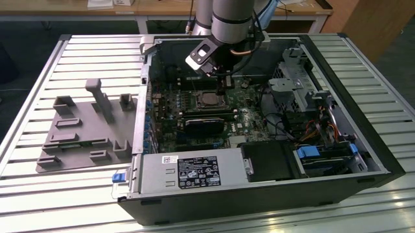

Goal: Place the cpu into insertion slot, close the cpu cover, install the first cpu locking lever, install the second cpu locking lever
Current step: 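Close the cpu cover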

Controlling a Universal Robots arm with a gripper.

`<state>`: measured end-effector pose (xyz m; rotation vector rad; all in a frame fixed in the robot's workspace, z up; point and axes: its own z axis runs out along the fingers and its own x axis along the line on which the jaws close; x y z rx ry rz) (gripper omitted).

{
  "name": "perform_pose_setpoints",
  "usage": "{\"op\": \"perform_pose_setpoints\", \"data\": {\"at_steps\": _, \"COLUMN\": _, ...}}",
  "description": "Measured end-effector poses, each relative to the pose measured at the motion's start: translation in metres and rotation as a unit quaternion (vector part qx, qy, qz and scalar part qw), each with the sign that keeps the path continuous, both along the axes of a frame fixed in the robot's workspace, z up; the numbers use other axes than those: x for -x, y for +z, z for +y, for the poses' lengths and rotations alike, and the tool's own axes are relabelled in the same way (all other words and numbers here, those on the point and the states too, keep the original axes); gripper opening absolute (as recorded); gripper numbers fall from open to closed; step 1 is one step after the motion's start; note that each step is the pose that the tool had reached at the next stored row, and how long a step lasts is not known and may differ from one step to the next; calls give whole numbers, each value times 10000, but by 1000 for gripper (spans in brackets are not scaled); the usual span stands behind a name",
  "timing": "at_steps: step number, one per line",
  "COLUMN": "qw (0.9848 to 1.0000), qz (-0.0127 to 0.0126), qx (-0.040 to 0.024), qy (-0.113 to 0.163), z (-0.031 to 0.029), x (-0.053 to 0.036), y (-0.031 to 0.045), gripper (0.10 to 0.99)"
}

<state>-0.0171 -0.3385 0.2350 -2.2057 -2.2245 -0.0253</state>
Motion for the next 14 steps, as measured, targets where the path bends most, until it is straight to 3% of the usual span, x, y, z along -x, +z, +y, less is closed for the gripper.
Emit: {"op": "perform_pose_setpoints", "data": {"at_steps": 14, "qw": 10000, "qz": -63, "qx": 28, "qy": 0, "z": 31, "x": 129, "y": -52, "gripper": 102}}
